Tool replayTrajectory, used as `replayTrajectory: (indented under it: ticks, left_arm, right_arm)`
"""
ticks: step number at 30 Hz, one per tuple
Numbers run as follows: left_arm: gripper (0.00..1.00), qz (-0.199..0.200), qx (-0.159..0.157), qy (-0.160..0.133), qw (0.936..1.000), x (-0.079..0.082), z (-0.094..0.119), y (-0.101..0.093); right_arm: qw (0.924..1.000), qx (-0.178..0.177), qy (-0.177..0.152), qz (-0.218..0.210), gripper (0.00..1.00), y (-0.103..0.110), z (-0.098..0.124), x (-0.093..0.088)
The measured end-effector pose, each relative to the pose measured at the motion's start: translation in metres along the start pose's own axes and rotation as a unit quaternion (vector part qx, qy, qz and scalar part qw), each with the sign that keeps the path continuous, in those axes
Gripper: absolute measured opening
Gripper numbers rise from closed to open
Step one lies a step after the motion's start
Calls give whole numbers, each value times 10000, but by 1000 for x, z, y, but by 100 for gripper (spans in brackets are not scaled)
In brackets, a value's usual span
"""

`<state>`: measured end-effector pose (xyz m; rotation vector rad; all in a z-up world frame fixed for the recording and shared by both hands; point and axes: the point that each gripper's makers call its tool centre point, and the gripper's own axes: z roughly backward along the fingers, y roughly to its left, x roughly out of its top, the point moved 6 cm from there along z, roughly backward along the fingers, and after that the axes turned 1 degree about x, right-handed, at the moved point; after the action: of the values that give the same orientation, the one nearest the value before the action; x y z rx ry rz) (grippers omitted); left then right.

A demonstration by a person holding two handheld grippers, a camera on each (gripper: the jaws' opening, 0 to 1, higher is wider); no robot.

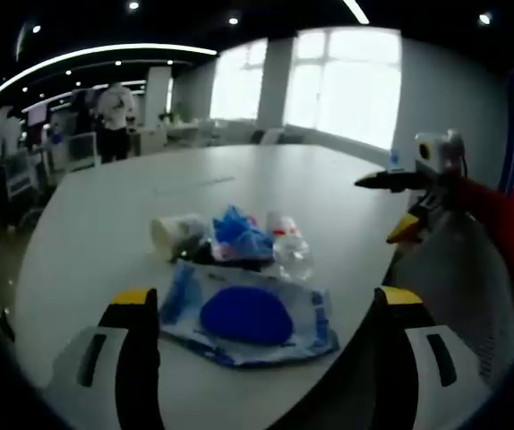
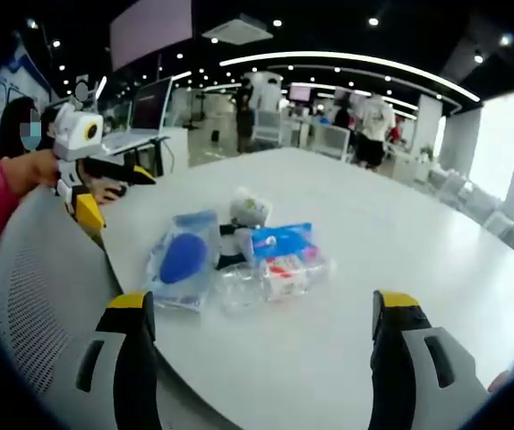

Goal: Arrange the tabletop items into an orderly group along one side of the table until the central work area is clear of visible clutter.

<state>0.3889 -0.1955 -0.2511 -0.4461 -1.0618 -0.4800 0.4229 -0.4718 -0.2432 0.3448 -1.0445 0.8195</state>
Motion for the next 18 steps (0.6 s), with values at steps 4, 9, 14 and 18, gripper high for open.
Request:
replayTrajectory:
  ticks: [4,9,14,18]
  left_arm:
    - [97,-18,-3,36,10000,-1,0,0]
    - [97,-34,13,37,10000,-1,0,0]
    - [97,-26,29,76,10000,-2,0,0]
    - [96,-34,25,66,10000,-1,0,0]
  right_arm:
    - [10000,-1,-15,-6,100,0,0,0]
    - [10000,-2,-31,-16,100,0,1,0]
    - [10000,12,-30,-15,100,1,1,0]
    - [10000,14,-19,-8,100,1,1,0]
